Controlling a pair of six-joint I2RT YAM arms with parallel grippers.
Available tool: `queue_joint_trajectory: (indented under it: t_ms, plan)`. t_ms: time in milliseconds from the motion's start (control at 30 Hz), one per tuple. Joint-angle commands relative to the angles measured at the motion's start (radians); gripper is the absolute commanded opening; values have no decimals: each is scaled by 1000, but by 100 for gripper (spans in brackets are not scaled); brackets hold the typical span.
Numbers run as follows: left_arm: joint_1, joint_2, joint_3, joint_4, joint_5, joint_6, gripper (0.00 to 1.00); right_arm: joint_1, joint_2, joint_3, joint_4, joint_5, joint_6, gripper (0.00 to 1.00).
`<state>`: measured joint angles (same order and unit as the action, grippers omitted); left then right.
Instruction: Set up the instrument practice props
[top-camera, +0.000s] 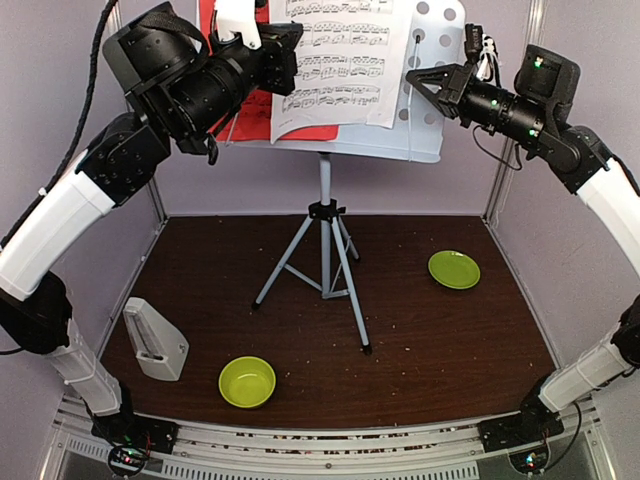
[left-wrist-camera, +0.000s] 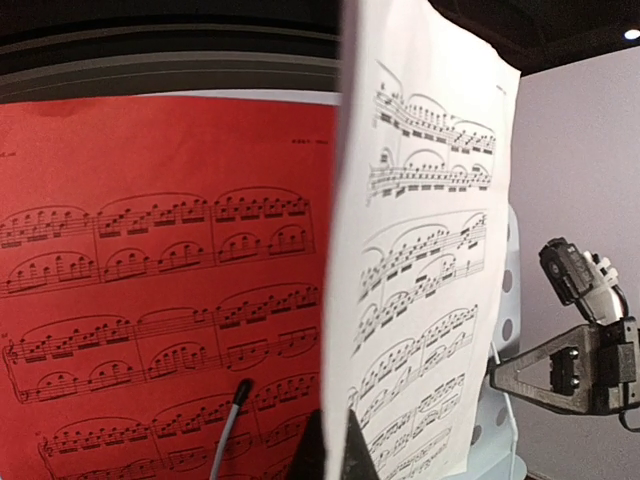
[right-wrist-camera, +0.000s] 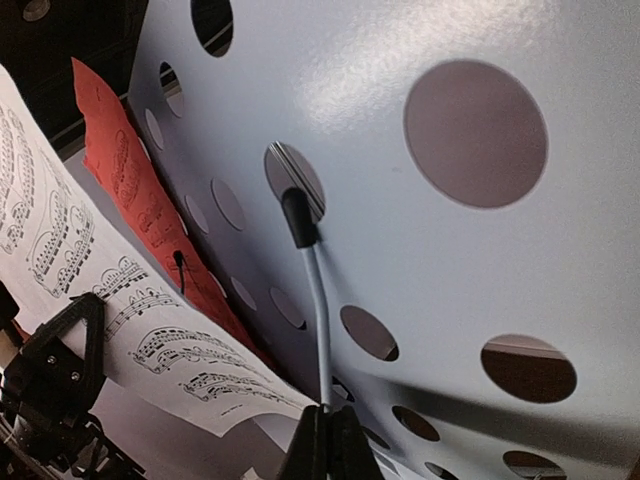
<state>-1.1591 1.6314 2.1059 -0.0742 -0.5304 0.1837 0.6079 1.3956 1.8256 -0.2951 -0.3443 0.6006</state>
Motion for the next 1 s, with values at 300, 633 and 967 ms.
queue_joint_trajectory:
  t_ms: [300,633,967]
  plan:
    - [6,18,29,88,-101,19,0,6,-87,-133,195,-44,-142,0]
    - [6,77,91,72,-41,59,0,26,-129,-214,274,-71,-245,0]
    - [6,168,188,56,78,101,0,52,-142,-216,277,-74,-301,0]
